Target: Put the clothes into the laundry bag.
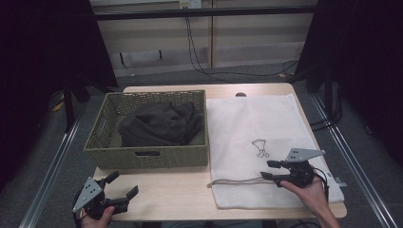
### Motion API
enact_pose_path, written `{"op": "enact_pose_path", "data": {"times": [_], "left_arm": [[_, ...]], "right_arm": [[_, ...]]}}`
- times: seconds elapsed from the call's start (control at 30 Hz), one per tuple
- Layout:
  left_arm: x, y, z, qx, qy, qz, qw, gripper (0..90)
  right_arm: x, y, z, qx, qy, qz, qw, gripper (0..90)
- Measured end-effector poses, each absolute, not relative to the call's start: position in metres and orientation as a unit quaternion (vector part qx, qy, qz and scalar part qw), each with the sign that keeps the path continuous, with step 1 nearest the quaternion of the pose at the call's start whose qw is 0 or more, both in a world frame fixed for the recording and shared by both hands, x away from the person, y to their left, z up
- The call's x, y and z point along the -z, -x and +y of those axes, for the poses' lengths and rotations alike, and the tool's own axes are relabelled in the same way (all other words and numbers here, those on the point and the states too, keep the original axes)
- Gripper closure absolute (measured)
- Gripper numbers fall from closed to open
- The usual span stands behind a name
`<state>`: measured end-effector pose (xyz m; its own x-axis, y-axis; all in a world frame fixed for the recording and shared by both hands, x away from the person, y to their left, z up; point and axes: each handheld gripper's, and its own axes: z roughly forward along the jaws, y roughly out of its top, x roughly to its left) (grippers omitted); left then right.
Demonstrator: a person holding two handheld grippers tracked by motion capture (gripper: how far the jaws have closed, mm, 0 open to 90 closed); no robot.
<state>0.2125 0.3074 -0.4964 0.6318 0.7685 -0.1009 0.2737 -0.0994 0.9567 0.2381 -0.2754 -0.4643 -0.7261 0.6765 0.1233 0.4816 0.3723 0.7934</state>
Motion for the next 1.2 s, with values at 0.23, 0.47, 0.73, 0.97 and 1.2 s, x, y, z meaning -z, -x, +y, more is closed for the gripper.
{"op": "enact_pose_path", "data": {"times": [0.23, 0.47, 0.73, 0.97, 1.2], "left_arm": [[0.496, -0.213, 0.306, -0.221, -0.709, 0.364, 0.562, 5.6], [0.496, -0.212, 0.308, -0.223, -0.709, 0.365, 0.56, 5.6], [0.496, -0.213, 0.308, -0.219, -0.707, 0.368, 0.563, 5.6], [0.497, -0.213, 0.305, -0.217, -0.706, 0.37, 0.564, 5.6], [0.497, -0.214, 0.307, -0.217, -0.709, 0.369, 0.56, 5.6]], "right_arm": [[0.468, -0.256, -0.265, -0.387, -0.342, 0.851, 0.089, 51.2], [0.481, -0.264, -0.257, -0.341, -0.331, 0.875, 0.095, 44.8], [0.496, -0.263, -0.26, -0.323, -0.316, 0.888, 0.088, 25.9], [0.495, -0.263, -0.261, -0.318, -0.313, 0.889, 0.1, 37.3], [0.494, -0.268, -0.268, -0.33, -0.327, 0.879, 0.107, 66.2]]}}
